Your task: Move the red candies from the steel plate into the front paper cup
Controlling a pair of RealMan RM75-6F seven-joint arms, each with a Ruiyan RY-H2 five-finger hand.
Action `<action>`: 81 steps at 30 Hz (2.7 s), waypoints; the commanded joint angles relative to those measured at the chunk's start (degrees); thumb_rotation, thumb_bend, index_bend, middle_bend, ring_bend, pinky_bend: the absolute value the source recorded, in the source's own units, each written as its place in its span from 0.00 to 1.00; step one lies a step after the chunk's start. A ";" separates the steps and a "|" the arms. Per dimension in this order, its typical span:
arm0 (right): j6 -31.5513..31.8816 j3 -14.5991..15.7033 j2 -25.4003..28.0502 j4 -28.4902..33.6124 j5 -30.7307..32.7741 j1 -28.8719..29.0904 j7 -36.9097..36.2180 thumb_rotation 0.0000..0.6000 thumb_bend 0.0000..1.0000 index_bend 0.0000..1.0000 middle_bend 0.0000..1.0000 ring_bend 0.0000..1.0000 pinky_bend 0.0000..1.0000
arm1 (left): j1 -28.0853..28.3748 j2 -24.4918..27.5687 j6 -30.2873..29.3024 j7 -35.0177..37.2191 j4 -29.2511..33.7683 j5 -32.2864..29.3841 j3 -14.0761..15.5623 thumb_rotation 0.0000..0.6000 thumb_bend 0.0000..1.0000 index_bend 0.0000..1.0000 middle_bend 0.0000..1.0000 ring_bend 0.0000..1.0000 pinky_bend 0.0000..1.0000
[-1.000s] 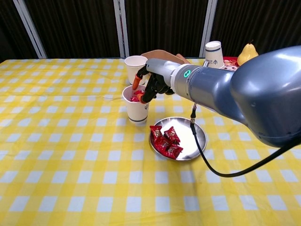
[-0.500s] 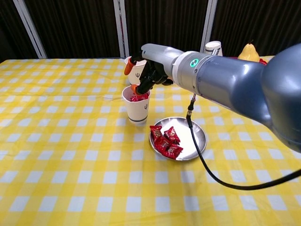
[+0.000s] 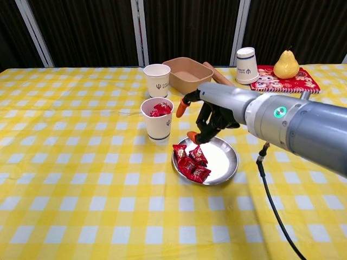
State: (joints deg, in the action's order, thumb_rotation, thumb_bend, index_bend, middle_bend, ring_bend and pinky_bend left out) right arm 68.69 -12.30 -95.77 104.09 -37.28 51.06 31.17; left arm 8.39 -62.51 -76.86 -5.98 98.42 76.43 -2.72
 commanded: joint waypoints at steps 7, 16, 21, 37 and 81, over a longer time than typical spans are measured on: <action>1.09 2.60 -0.59 1.24 0.20 -2.05 1.27 1.00 0.42 0.28 0.82 0.97 0.91 | -0.19 -0.13 -0.40 0.16 -0.12 0.27 0.02 1.00 0.00 0.04 0.00 0.00 0.00; 0.38 3.79 -2.36 -1.25 1.14 -3.25 1.78 1.00 0.35 0.28 0.82 0.97 0.91 | -0.26 -0.06 -0.45 0.37 -0.09 0.52 0.10 1.00 0.00 0.04 0.00 0.00 0.00; -0.43 3.56 -3.77 -3.59 1.55 -3.31 1.87 1.00 0.35 0.28 0.82 0.97 0.91 | -0.29 -0.07 -0.48 0.39 -0.09 0.55 0.11 1.00 0.00 0.04 0.00 0.00 0.00; -3.79 2.18 -6.26 -8.69 2.43 -3.64 1.54 1.00 0.35 0.28 0.82 0.97 0.91 | -0.16 0.04 0.10 0.42 0.15 -0.18 -0.05 1.00 0.00 0.04 0.00 0.00 0.00; -7.58 0.68 -5.51 -12.07 5.23 -4.53 1.39 1.00 0.43 0.39 0.82 0.97 0.91 | -0.03 0.11 0.55 0.07 0.63 -1.33 -0.33 1.00 0.00 0.04 0.00 0.00 0.00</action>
State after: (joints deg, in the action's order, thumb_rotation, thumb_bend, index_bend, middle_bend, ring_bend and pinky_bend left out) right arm 61.12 -11.62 -101.27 92.02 -32.05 46.54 32.55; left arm 8.36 -62.40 -76.31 -5.91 99.05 75.10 -3.04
